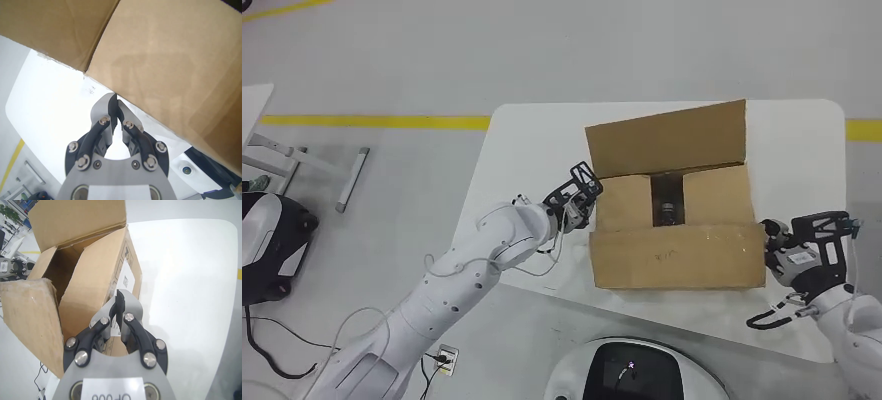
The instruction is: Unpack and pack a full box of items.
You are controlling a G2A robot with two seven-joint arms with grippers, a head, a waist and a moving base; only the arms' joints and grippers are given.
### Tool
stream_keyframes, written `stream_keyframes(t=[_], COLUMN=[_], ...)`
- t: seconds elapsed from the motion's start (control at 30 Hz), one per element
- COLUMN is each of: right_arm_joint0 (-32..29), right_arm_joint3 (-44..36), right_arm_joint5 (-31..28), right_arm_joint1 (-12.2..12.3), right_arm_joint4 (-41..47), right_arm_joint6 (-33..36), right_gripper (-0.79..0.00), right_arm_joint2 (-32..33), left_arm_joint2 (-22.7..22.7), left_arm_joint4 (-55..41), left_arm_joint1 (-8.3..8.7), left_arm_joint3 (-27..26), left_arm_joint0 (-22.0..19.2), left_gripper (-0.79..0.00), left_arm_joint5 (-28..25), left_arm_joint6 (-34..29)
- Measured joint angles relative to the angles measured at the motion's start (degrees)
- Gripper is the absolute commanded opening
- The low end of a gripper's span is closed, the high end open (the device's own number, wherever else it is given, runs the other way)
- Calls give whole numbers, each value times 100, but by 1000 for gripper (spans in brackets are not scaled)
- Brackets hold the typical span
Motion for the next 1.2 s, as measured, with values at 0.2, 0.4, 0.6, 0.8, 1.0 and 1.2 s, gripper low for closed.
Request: stream_keyframes(t=[0.2, 0.4, 0.6, 0.8, 1.0, 1.2], right_arm_joint0=[-171, -250, 201, 1359, 2685, 3740], right_arm_joint3=[-266, -485, -306, 441, 1486, 2542], right_arm_joint5=[-62, 183, 312, 288, 195, -290], right_arm_joint1=[32, 56, 68, 56, -15, -128], right_arm_joint4=[42, -15, -55, -217, -307, -109], right_arm_joint6=[285, 203, 11, 40, 166, 317], right_gripper=[-785, -785, -785, -785, -785, -785], right_arm_joint2=[139, 519, 739, 343, -368, -1121], left_arm_joint2=[46, -156, -619, -1209, -1746, -2151], left_arm_joint4=[-39, -258, -183, -326, -371, -410], left_arm_joint1=[-52, -54, 30, 106, 173, 209], left_arm_joint3=[13, -106, -566, -1214, -1629, -1778], left_arm_joint0=[-135, -107, 225, 744, 1229, 1647], left_gripper=[-262, 0, 0, 0, 0, 0], left_arm_joint5=[-23, -6, -95, 1, -67, -50], left_arm_joint6=[52, -28, -148, -205, -325, -362])
